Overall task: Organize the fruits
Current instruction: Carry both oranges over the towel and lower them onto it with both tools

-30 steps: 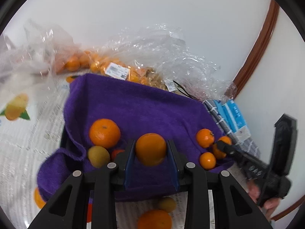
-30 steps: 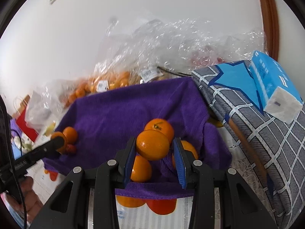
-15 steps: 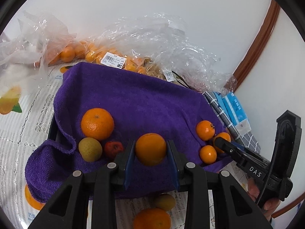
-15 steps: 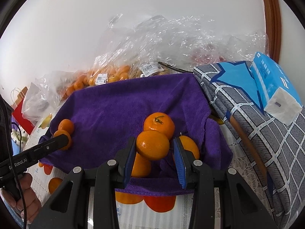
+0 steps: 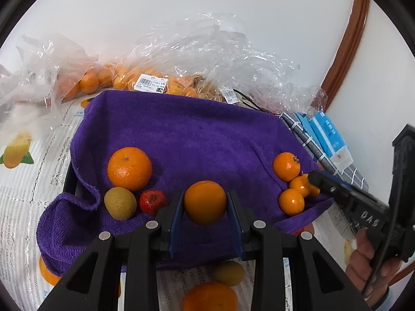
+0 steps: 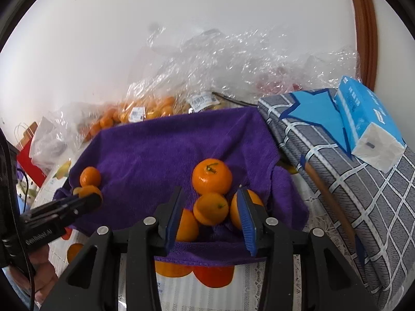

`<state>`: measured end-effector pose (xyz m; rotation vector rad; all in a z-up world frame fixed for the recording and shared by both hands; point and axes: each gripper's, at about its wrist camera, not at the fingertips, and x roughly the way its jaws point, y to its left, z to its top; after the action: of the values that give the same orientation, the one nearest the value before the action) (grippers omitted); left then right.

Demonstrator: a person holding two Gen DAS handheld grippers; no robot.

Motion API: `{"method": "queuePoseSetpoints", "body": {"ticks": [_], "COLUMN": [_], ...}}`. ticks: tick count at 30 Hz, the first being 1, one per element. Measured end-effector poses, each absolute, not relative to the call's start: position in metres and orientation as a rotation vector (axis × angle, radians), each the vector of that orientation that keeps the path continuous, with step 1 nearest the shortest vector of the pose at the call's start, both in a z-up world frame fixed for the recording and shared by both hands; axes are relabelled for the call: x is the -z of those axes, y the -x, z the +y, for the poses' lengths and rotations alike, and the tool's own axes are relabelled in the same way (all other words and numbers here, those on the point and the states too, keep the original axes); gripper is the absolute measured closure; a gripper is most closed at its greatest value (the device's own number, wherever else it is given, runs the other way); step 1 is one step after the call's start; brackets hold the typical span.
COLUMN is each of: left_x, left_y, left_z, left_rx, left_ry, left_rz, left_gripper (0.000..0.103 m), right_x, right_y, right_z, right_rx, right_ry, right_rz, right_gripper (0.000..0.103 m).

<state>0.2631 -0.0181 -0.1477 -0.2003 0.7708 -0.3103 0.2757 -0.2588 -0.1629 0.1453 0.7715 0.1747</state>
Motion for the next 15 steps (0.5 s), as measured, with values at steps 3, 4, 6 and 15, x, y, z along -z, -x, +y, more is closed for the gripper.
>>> {"method": "queuePoseSetpoints", "body": {"ticks": [3, 4, 6, 15], "left_x": [0.1482, 0.1483, 0.1484, 0.1491], "left_y": [-0.2623, -0.2622, -0.2620, -0.2621], "left_z": [-0.0198, -0.0202, -0.0221, -0.0242], "left_rx": [0.306, 0.304, 0.300, 0.291], "left_ry": [0.188, 0.184, 0.177, 0.157], "left_rz": [0.770, 0.770, 0.769, 0.770], "left_gripper": [0.072, 0.072, 0.072, 0.072], "right_x": [0.1594, 0.1585, 0.1571, 0.1607], "right_y": [-0.2721, -0.2706, -0.2686, -0.2677], "right_z": [-0.2622, -0.2635, -0.2631, -0.2625], "right_rx": [-0.169, -0.169, -0.165, -0.136], "right_ry": [-0.162, -0.169, -0.171, -0.162], "right_rz": [0.750, 0.744, 0.735, 0.750], "right_gripper": [0.059, 0.059, 0.059, 0.056]}}
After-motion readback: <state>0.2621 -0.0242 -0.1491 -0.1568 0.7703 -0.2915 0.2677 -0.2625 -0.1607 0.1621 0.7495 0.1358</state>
